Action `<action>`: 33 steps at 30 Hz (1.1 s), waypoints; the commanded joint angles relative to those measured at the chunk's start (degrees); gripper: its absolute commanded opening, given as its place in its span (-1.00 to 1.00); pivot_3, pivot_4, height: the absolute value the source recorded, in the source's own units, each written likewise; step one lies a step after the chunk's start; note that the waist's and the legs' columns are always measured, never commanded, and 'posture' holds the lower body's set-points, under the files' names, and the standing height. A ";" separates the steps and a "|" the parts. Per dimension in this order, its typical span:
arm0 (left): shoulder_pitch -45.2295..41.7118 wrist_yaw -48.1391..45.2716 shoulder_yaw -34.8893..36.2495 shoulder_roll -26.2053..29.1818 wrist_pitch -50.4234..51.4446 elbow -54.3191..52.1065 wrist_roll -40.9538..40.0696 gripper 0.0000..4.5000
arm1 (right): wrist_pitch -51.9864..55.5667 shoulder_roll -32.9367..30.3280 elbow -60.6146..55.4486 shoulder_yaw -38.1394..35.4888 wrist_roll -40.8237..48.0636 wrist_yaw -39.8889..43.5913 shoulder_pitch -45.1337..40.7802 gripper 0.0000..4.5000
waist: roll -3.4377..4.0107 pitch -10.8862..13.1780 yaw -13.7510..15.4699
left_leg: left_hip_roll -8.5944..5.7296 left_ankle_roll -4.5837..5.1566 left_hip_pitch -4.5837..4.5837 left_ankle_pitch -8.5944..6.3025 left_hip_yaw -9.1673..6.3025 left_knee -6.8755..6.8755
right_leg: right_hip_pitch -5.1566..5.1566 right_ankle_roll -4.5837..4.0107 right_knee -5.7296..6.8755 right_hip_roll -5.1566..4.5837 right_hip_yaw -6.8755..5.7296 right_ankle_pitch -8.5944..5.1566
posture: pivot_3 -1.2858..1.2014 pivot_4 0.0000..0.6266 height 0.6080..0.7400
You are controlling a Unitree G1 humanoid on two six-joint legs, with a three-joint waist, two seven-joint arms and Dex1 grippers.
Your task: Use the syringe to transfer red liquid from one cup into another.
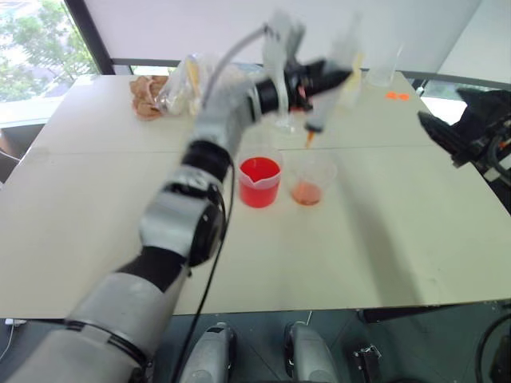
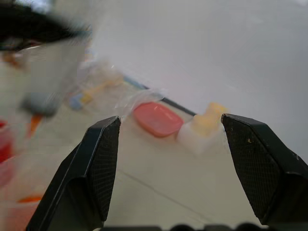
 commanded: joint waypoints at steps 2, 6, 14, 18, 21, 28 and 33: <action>-9.33 9.00 0.77 7.39 23.25 1.29 0.13 -0.31 | 4.72 -1.93 -8.73 4.69 10.53 4.16 -3.58 0.54 | 0.04 -0.02 -0.60 | 0.02 0.01 0.05 -0.01 0.00 0.00 | 0.05 0.04 -0.02 0.01 0.00 -0.02 | 0.03 -0.52 1.00; -10.60 19.91 3.32 13.05 37.46 2.05 0.13 -0.31 | 6.68 -1.88 -12.79 10.58 14.92 6.30 -5.15 0.54 | 0.07 -0.04 -0.52 | 0.02 0.01 0.23 -0.01 -0.06 0.00 | 0.19 0.12 0.14 0.00 0.00 -0.08 | 0.03 -0.52 1.00; 0.16 38.26 12.55 18.60 69.34 -14.66 1.06 -0.31 | 2.74 2.54 -9.34 23.49 11.95 11.85 -4.70 0.54 | -0.16 0.09 -0.12 | 0.00 -0.09 0.13 0.05 -0.12 0.12 | 0.03 0.11 0.57 -0.04 0.03 -0.08 | 0.03 -0.52 1.00; 10.45 46.50 17.71 17.05 71.73 -21.58 -2.81 -0.31 | 1.30 4.84 -6.67 26.46 10.11 13.47 -4.90 0.54 | -0.14 0.07 -0.19 | -0.02 -0.16 0.11 0.09 -0.11 0.17 | -0.05 0.10 0.58 -0.10 0.10 -0.07 | 0.03 -0.52 1.00; 22.18 54.09 20.51 12.35 71.73 -30.92 -10.14 -0.31 | 0.38 6.41 -5.43 28.25 8.35 13.56 -5.36 0.54 | -0.14 0.06 -0.06 | 0.03 -0.27 0.09 0.14 -0.14 0.16 | -0.12 0.08 0.58 -0.11 0.12 -0.07 | 0.03 -0.52 1.00; 34.61 68.46 22.68 5.98 71.73 -42.42 -27.41 -0.31 | -0.14 8.19 -4.42 29.70 6.07 13.01 -5.92 0.54 | -0.18 0.08 0.06 | 0.02 -0.71 -0.05 0.38 -0.16 0.16 | -0.30 0.00 0.59 -0.16 0.17 -0.01 | 0.03 -0.52 1.00; 37.23 77.32 22.74 5.38 71.73 -45.51 -34.63 0.58 | 0.30 8.01 -5.44 28.83 5.64 12.08 -4.44 0.57 | -0.17 0.07 0.04 | 0.01 -0.70 0.01 0.37 -0.15 0.15 | -0.26 -0.02 0.59 -0.15 0.18 0.00 | 0.03 -0.52 1.00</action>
